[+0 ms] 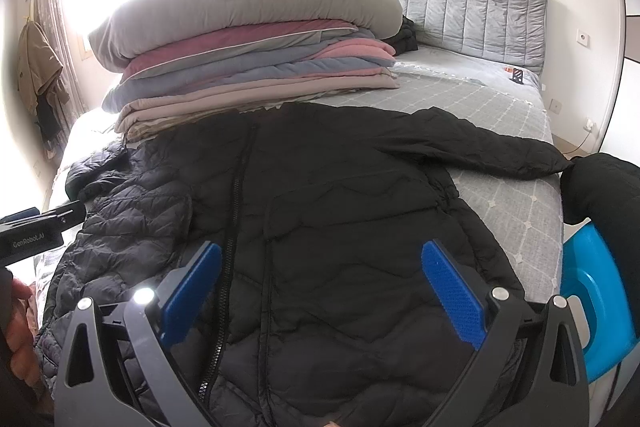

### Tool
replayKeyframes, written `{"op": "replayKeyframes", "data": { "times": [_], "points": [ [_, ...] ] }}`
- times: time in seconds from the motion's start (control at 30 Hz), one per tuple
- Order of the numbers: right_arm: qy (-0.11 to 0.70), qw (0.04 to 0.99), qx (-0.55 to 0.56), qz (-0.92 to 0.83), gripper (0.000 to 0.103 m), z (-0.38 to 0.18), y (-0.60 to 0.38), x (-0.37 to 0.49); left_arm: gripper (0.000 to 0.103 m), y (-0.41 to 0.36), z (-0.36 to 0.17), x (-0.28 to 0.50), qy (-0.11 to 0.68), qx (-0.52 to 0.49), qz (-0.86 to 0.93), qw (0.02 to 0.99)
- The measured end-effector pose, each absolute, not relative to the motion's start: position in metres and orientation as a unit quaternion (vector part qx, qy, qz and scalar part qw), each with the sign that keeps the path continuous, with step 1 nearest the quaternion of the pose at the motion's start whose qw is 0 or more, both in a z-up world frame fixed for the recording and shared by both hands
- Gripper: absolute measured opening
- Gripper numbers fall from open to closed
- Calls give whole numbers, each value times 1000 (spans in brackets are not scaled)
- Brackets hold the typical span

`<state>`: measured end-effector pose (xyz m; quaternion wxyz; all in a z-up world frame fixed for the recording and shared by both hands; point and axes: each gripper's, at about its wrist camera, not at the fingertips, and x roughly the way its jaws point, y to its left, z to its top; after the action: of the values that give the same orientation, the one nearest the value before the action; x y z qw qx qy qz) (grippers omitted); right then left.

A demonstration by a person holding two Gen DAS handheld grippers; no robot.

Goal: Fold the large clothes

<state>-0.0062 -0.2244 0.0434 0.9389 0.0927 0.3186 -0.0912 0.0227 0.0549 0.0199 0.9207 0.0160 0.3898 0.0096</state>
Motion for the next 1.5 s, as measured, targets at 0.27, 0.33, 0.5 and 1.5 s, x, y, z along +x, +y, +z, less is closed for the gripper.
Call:
{"op": "replayKeyframes", "data": {
  "times": [0.27, 0.33, 0.5, 1.5],
  "points": [
    [319, 939, 93, -92, 97, 43, -224, -6, 96, 54, 19, 22, 390, 17, 12, 920],
    [319, 939, 93, -92, 97, 43, -224, -6, 96, 54, 18, 22, 391, 17, 12, 920],
    [319, 939, 92, -91, 97, 43, -223, -6, 96, 54, 18, 22, 391, 17, 14, 920],
    [370, 919, 87, -104, 97, 28, -232, 7, 96, 53, -7, 31, 445, 13, 14, 895]
  ]
}}
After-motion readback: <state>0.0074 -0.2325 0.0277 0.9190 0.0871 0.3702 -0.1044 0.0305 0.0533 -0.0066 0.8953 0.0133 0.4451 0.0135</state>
